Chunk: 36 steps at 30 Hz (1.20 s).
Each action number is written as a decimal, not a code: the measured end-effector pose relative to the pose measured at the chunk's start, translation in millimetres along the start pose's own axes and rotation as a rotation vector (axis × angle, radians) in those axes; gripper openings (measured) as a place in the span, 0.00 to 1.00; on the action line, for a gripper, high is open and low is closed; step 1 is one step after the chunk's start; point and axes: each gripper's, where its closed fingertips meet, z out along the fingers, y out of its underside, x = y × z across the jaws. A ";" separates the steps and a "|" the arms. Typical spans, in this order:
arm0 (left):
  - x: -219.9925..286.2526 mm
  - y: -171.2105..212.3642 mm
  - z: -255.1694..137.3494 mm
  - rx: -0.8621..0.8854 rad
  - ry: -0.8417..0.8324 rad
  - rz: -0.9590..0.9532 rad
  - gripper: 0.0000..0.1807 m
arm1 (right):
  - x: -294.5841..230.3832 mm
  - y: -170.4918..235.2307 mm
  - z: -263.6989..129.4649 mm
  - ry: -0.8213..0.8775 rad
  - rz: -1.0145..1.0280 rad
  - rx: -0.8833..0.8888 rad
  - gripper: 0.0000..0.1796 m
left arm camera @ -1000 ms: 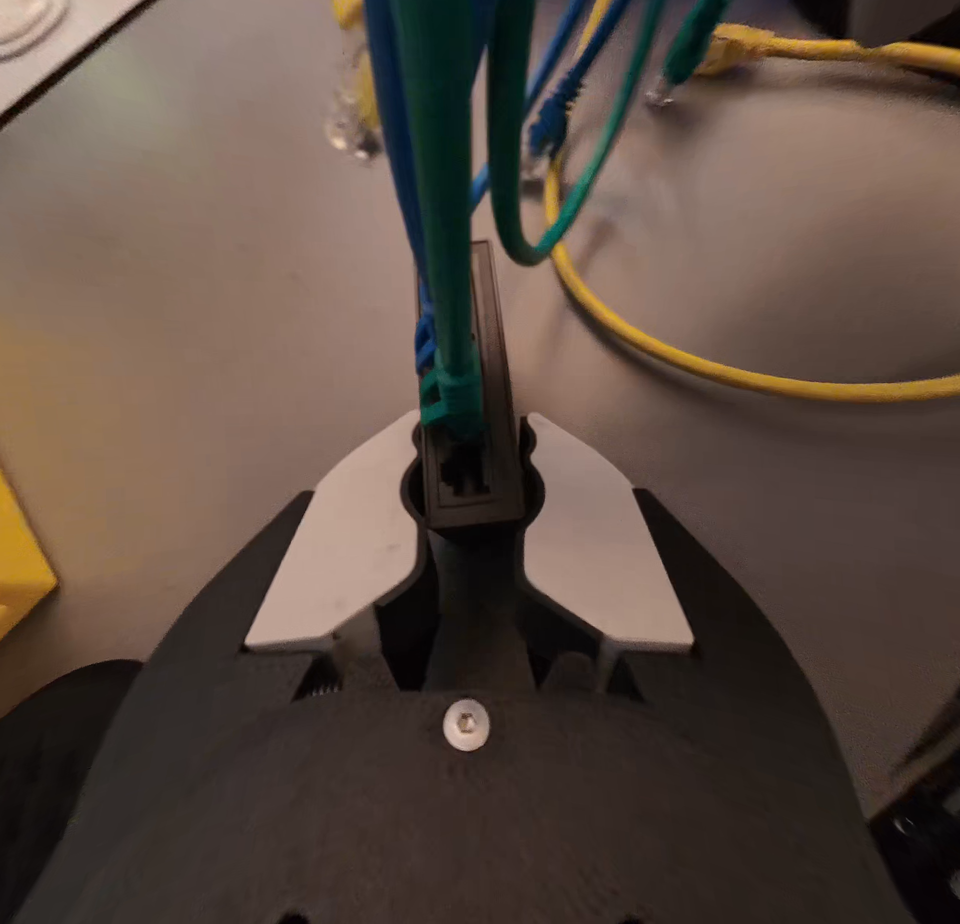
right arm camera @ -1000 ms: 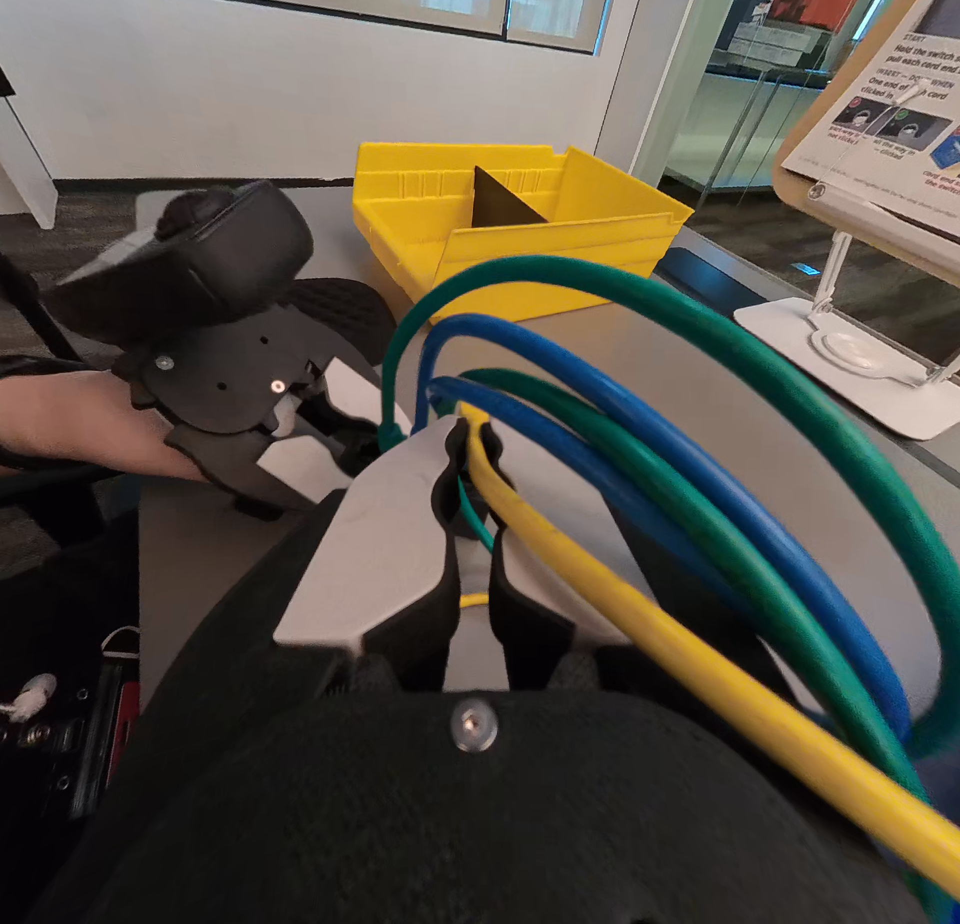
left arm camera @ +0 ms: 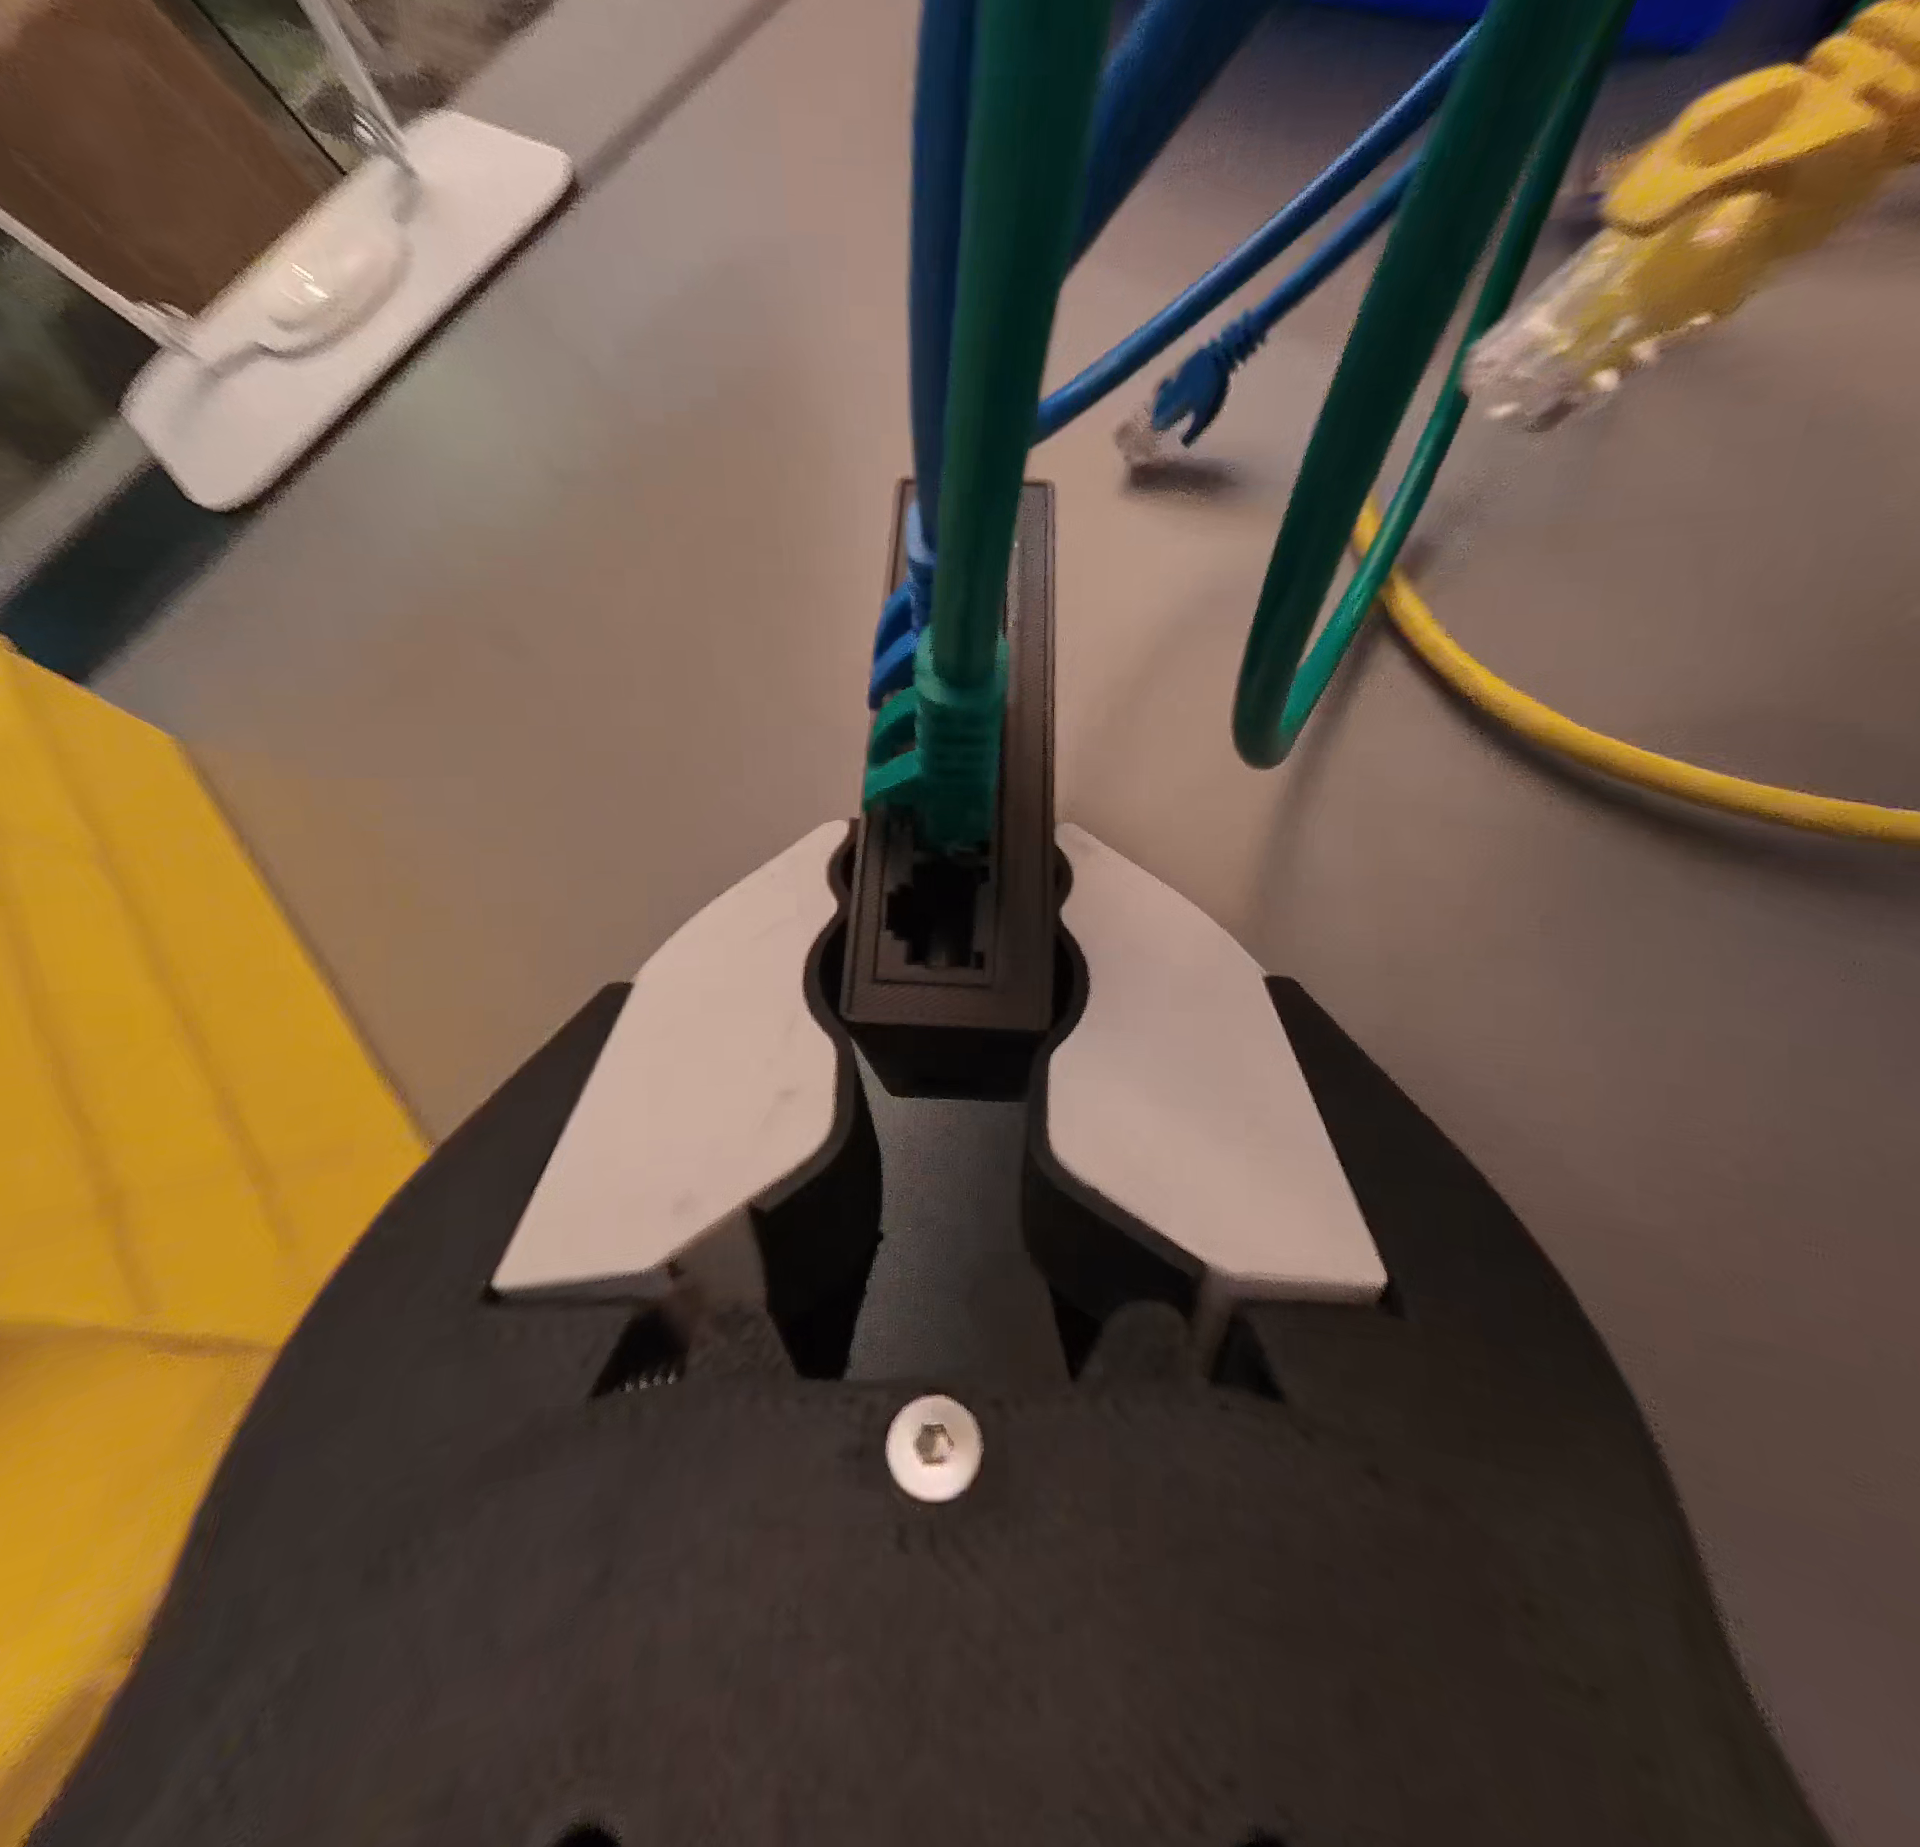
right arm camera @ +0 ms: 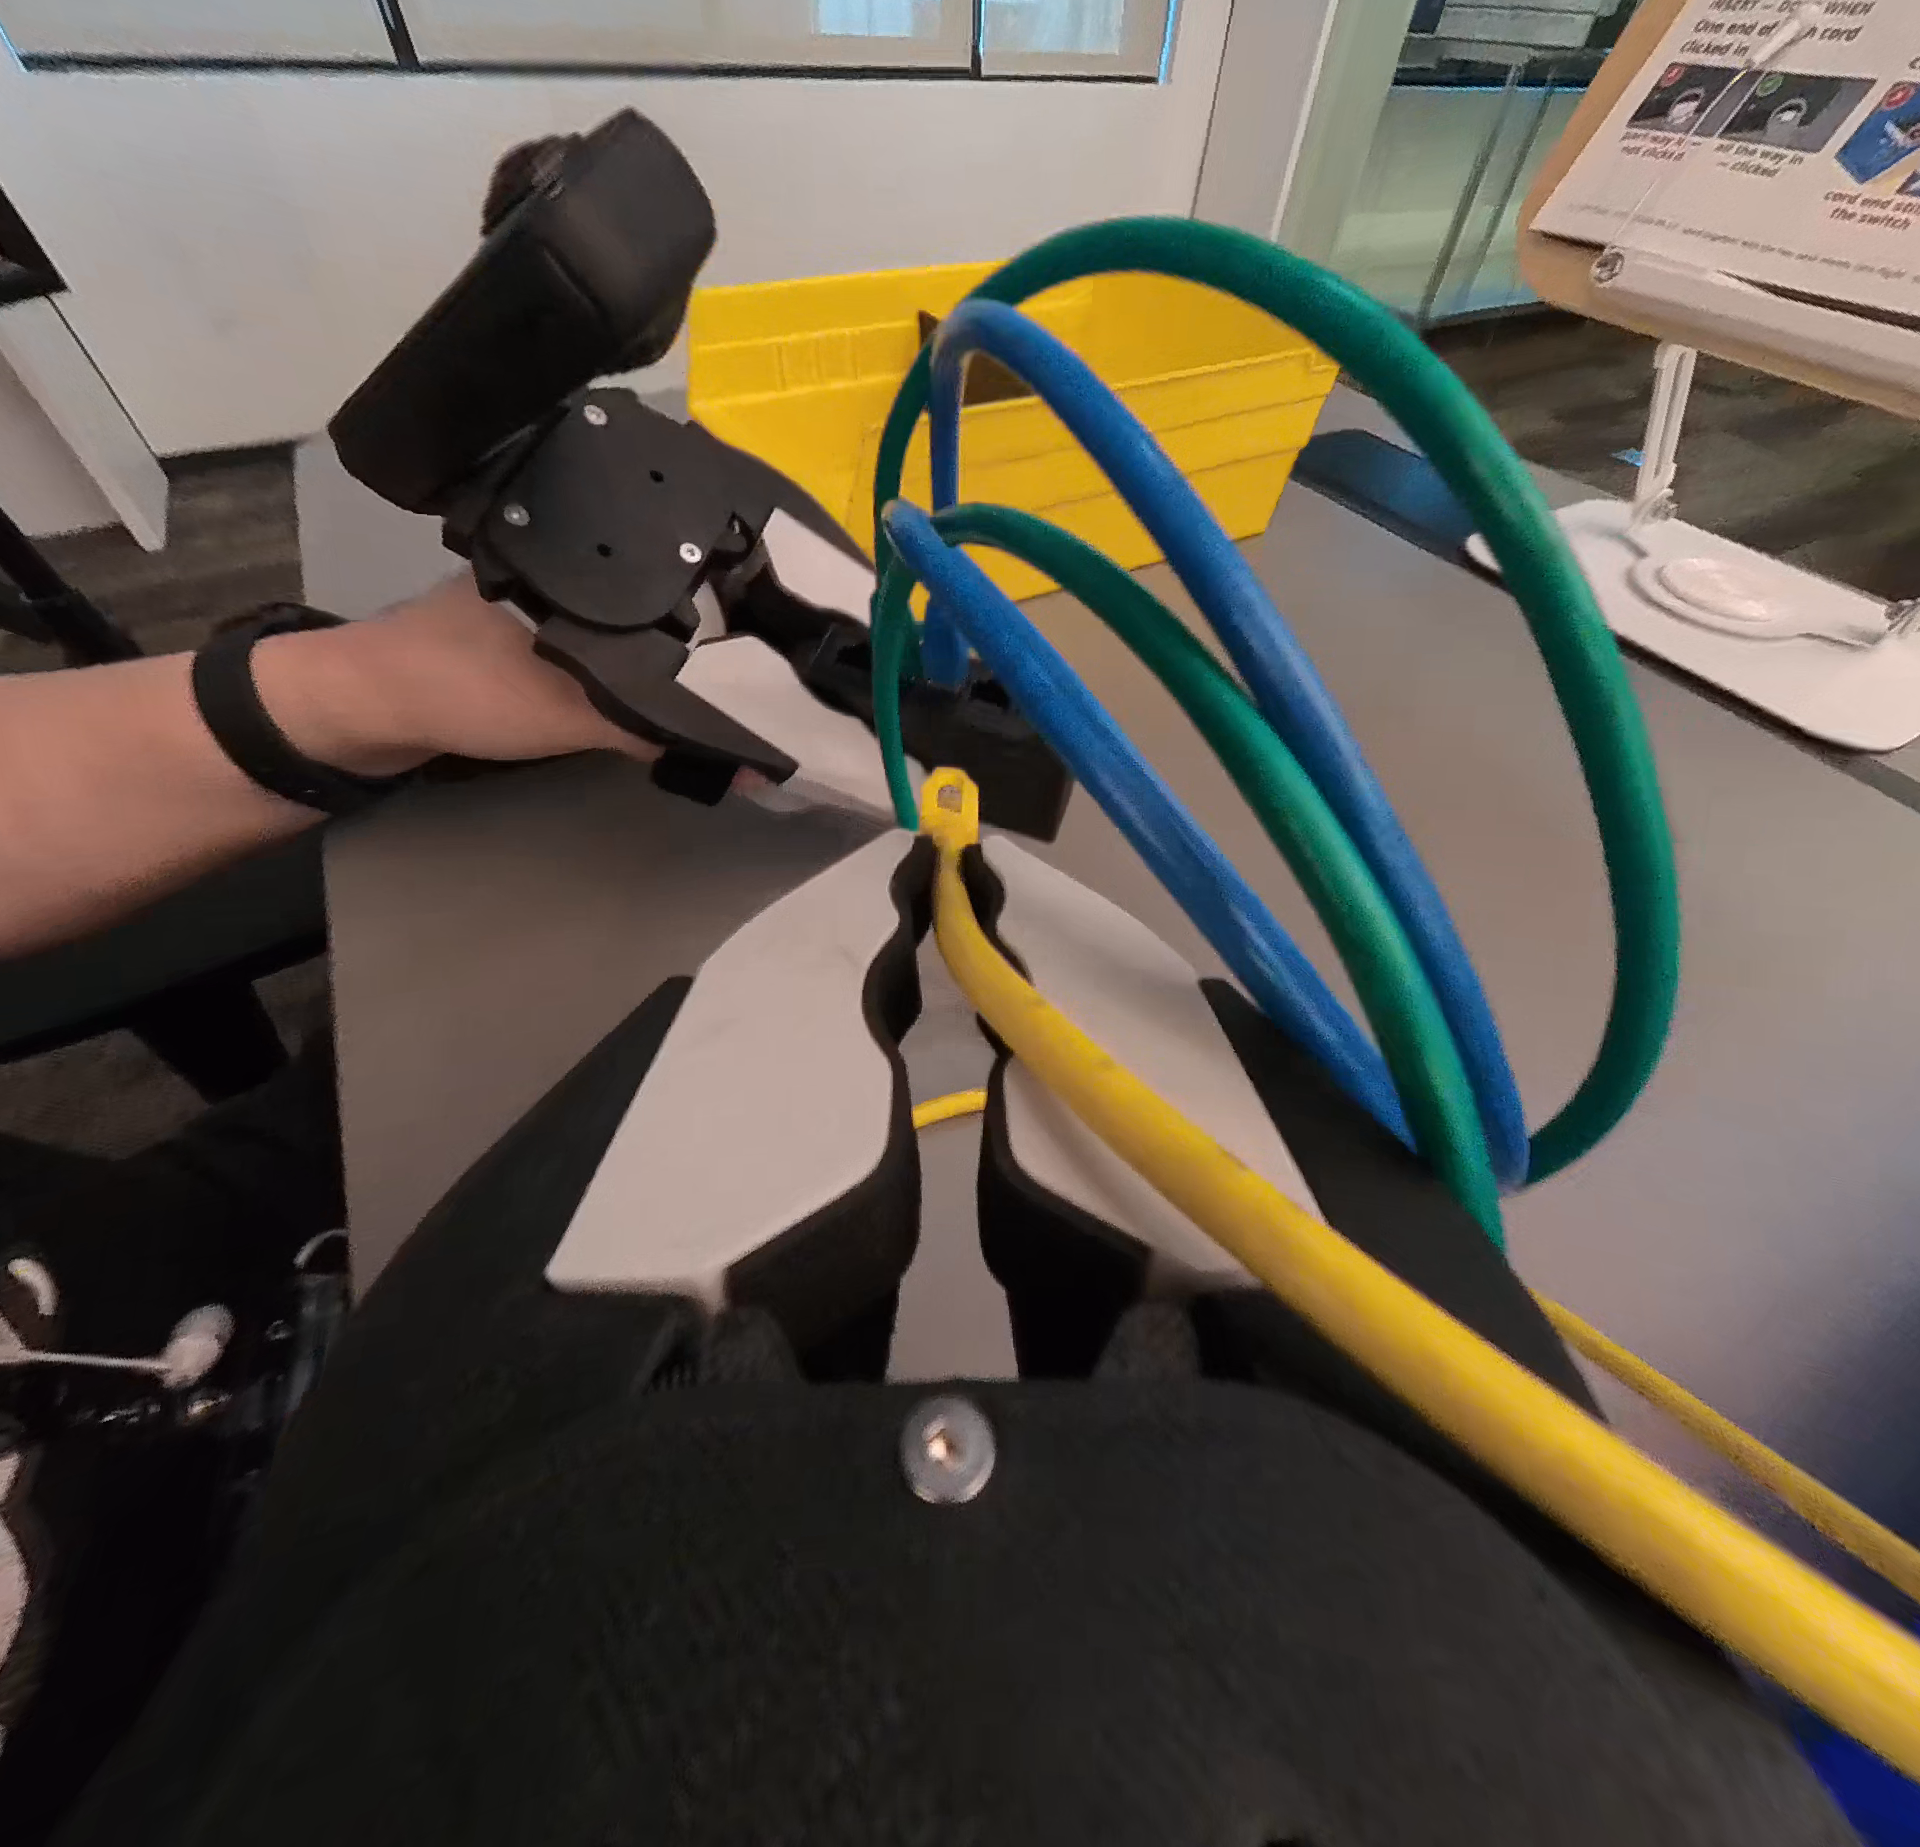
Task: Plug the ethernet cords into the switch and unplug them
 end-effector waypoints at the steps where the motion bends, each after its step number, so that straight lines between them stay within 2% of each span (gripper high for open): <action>1: -6.6 -3.8 -3.6 0.002 -0.034 0.035 0.16 | -1.4 -1.8 -2.8 -0.014 0.024 0.015 0.04; 6: -56.2 -36.1 -30.7 0.032 -0.303 0.306 0.16 | -17.9 -4.9 -19.3 -0.145 0.120 0.057 0.03; 9: -81.2 -56.2 -45.7 0.057 -0.408 0.420 0.16 | -28.9 3.6 -33.7 -0.207 0.136 0.050 0.03; 16: -122.9 -88.3 -70.0 0.111 -0.543 0.538 0.16 | -22.6 20.3 -80.6 -0.261 0.216 0.024 0.04; 21: -132.7 -116.9 -80.9 0.215 -0.634 0.672 0.16 | -16.5 -8.3 -120.3 -0.342 0.246 0.134 0.04; 28: -147.8 -131.2 -82.4 0.281 -0.645 0.723 0.16 | -2.6 -73.2 -160.3 -0.444 0.251 0.374 0.03; 33: -169.1 -139.5 -93.3 0.329 -0.587 0.702 0.16 | 24.2 -85.5 -150.0 -0.382 0.303 0.393 0.03; 36: -173.1 -149.5 -99.4 0.362 -0.513 0.734 0.16 | 36.6 -92.3 -141.0 -0.418 0.453 0.459 0.03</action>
